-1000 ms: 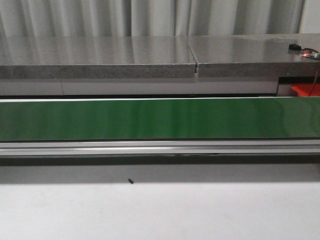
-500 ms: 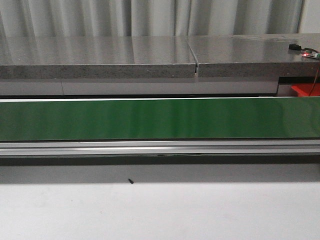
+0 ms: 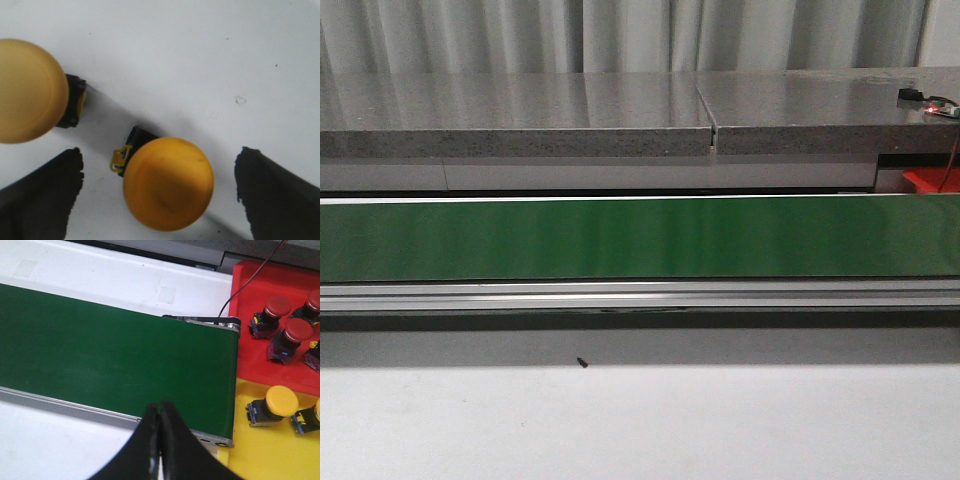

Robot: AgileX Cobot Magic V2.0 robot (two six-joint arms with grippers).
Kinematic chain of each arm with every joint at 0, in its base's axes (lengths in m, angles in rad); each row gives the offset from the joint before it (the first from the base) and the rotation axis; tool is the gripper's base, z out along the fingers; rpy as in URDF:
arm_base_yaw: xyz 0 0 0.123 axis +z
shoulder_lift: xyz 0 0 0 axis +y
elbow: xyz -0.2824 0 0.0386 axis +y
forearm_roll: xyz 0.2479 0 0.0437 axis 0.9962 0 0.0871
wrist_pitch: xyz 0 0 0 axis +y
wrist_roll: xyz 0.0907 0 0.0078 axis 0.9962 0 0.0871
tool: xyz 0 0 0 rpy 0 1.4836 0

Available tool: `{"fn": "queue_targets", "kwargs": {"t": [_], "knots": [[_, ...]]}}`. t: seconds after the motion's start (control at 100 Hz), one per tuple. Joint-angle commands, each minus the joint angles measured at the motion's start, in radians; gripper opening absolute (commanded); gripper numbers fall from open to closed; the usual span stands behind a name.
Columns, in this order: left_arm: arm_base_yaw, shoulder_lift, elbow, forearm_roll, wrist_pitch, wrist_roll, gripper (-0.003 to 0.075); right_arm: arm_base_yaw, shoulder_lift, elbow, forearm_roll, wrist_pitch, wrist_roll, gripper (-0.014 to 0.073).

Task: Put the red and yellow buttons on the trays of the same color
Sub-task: 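Close the left gripper on the yellow button and lift it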

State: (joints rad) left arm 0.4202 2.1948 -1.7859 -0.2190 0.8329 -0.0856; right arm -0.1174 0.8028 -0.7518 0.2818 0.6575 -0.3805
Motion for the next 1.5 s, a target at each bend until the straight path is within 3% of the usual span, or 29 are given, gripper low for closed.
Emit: {"fn": "queue_targets", "kwargs": {"t": [0.0, 0.56, 1.1, 1.49], "knots": [[-0.004, -0.061, -0.031, -0.021, -0.032, 0.001, 0.0505, -0.001, -0.010, -0.025, 0.010, -0.055, -0.003, -0.0069], [-0.004, -0.092, -0.031, -0.021, -0.006, 0.039, 0.0147, -0.001, -0.010, -0.025, 0.010, -0.055, -0.003, -0.0069], [-0.005, -0.363, -0.023, -0.007, 0.193, 0.086, 0.0134, -0.001, -0.010, -0.025, 0.010, -0.055, -0.003, -0.0069], [-0.027, -0.632, 0.276, -0.030, 0.105, 0.136, 0.0134, -0.001, -0.010, -0.025, 0.010, -0.054, -0.003, -0.0069]]}}
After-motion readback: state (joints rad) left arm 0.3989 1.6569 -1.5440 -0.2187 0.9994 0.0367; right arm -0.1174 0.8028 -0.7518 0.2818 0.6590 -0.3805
